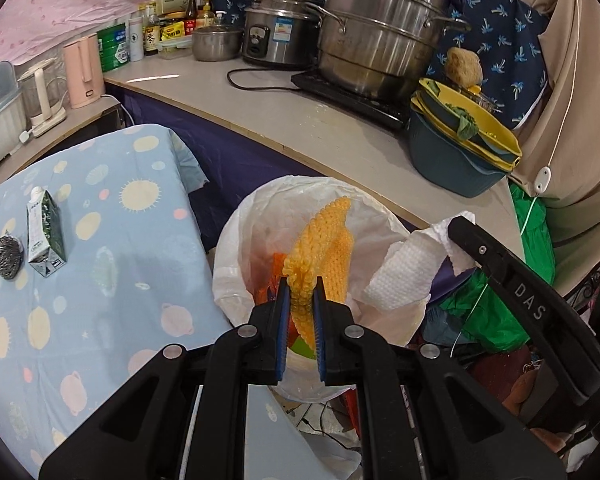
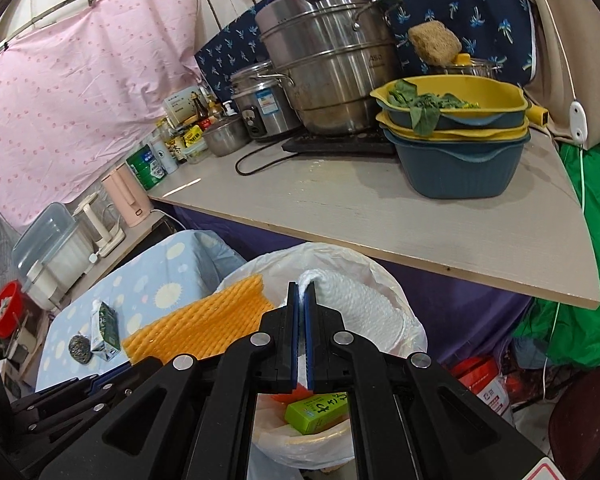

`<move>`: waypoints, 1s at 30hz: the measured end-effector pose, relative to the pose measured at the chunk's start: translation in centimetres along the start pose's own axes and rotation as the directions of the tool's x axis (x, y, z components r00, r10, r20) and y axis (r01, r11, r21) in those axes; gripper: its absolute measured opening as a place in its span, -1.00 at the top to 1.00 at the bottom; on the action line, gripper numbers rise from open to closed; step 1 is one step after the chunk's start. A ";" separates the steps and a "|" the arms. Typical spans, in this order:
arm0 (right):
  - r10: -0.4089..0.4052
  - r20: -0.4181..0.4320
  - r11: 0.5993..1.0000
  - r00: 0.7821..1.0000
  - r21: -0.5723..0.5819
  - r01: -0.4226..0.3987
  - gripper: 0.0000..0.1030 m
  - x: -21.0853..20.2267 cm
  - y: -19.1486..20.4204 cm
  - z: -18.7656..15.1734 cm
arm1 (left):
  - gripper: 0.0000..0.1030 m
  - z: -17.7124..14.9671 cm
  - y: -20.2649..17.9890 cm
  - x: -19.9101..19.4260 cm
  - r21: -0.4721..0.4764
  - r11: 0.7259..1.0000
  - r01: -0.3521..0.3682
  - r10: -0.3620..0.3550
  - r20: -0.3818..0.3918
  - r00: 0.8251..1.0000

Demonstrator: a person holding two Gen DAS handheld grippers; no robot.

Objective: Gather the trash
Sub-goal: 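Carry the held mesh sleeve and paper towel over the white bin, then open both tools to drop the mesh sleeve and paper towel into the bin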

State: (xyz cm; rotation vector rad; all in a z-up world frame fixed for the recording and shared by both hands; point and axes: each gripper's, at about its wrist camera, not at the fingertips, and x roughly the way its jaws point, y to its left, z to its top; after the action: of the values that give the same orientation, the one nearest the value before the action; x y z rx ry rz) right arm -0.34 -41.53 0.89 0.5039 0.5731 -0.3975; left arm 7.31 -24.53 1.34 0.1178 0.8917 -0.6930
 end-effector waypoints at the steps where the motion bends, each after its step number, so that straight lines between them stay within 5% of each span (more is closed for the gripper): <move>1: -0.001 -0.004 1.000 1.000 0.001 0.001 0.94 0.2 -0.2 -0.1 | 0.79 0.0 -0.2 0.3 0.001 1.000 -0.001 0.001 -0.007 1.000; 10: -0.003 -0.028 1.000 1.000 0.007 0.004 0.88 1.1 -0.7 -0.5 | 0.76 -0.5 -1.1 2.4 0.007 0.999 -0.032 0.032 -0.037 0.999; 13: -0.007 -0.018 1.000 1.000 0.012 0.007 0.68 0.9 -0.8 -0.3 | 0.42 -0.5 -1.0 2.5 0.000 0.999 -0.046 0.046 -0.037 0.998; 15: -0.005 -0.005 1.000 1.000 0.023 0.005 0.29 0.6 -1.0 -0.2 | 0.11 -0.5 -0.8 2.3 -0.011 0.998 -0.063 0.063 -0.022 0.998; 17: -0.007 0.007 1.000 1.000 0.027 0.007 0.24 0.3 -0.9 -0.2 | -0.15 -0.4 -0.5 2.0 -0.020 0.997 -0.080 0.080 -0.006 0.997; 30: 0.007 0.017 1.000 1.000 0.005 -0.007 0.06 -0.5 0.9 -0.4 | -0.20 -0.3 1.2 0.8 -0.054 0.995 -0.083 0.083 0.004 0.997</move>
State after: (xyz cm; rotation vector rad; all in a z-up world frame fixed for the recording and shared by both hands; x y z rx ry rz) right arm -0.48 -40.49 1.24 0.5069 0.5536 -0.3967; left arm 8.22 -23.91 0.33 0.1044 0.8939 -0.5913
